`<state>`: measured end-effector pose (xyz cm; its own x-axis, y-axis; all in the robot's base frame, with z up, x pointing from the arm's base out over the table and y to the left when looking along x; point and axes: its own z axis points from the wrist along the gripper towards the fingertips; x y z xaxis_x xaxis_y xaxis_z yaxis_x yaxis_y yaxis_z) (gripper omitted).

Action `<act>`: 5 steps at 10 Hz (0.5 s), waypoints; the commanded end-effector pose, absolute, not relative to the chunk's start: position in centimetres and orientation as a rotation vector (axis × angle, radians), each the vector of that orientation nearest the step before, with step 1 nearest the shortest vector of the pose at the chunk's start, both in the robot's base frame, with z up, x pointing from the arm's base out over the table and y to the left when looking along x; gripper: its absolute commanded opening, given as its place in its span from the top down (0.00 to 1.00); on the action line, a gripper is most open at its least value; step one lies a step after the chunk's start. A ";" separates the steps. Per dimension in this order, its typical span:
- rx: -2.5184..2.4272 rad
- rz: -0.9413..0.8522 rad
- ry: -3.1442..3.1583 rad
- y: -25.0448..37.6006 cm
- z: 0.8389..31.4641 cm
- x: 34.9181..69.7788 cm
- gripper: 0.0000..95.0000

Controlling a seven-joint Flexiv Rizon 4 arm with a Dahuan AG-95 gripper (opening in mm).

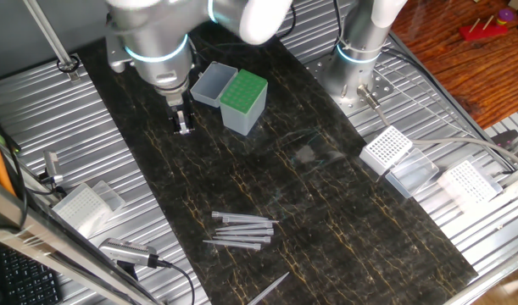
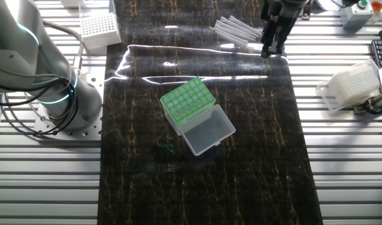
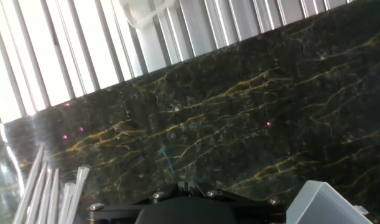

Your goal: Insert a large pipette tip into the holder for large pipette tips

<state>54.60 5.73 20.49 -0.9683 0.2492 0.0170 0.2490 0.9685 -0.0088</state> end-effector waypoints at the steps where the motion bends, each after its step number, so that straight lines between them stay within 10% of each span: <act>1: -0.388 -0.052 -3.015 5.9 20.5 54.8 1.00; 5: -0.390 -0.066 -3.029 5.9 20.5 54.8 1.00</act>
